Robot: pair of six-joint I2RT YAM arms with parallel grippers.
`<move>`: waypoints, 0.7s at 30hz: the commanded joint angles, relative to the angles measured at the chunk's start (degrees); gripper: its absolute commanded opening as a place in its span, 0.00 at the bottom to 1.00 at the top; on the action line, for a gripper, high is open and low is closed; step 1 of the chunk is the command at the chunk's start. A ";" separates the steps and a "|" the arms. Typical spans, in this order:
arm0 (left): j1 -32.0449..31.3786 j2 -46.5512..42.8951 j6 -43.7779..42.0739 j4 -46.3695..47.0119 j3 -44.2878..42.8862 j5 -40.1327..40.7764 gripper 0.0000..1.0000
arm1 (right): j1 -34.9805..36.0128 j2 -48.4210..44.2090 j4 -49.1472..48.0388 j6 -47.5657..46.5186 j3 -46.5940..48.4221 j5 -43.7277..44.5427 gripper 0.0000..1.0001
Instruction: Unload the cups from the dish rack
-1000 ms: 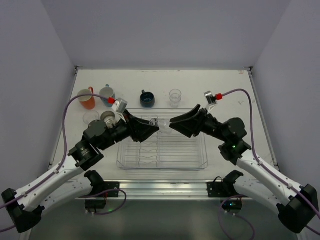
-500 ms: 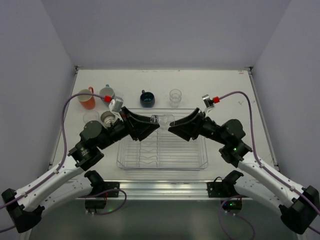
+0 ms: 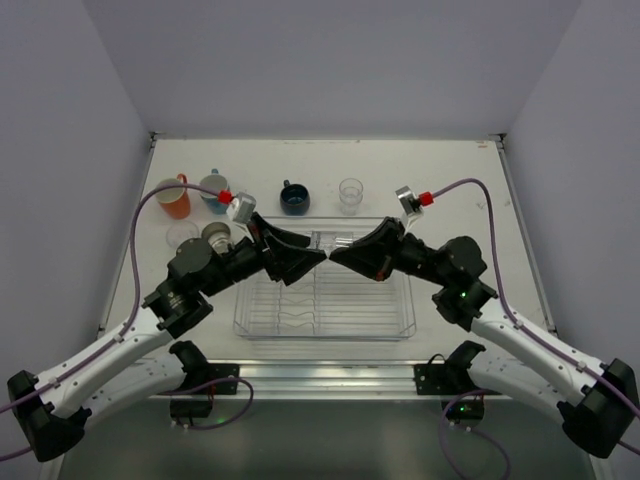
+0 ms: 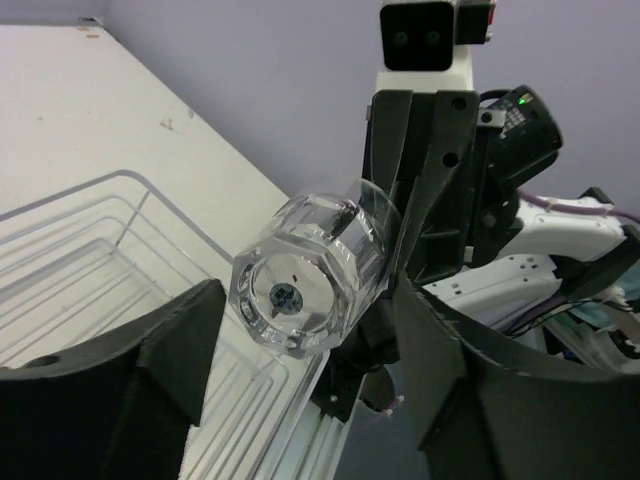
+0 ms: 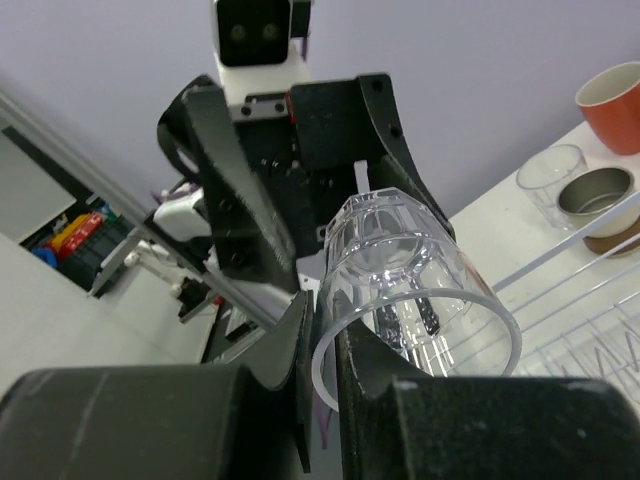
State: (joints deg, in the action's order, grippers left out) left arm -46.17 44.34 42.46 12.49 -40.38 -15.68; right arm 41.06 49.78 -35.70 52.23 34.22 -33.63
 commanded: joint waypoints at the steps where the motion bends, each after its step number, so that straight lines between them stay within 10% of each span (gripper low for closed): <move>1: -0.15 -1.35 -6.41 -5.18 -2.58 3.44 0.78 | -0.01 1.11 5.00 -2.64 6.45 4.35 0.00; 5: -0.06 -2.85 -14.22 -22.11 -8.73 13.73 1.00 | -0.10 3.83 24.82 -11.94 14.81 9.96 0.00; 21: -0.06 -11.73 -26.72 -34.20 -6.03 36.32 1.00 | -3.26 49.69 90.17 -41.85 78.22 43.29 0.00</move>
State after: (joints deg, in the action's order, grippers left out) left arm -46.17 33.41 19.20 -20.73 -48.34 14.41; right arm 38.81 92.86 37.95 17.23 102.59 -0.56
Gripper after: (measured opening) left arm 0.997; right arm 0.108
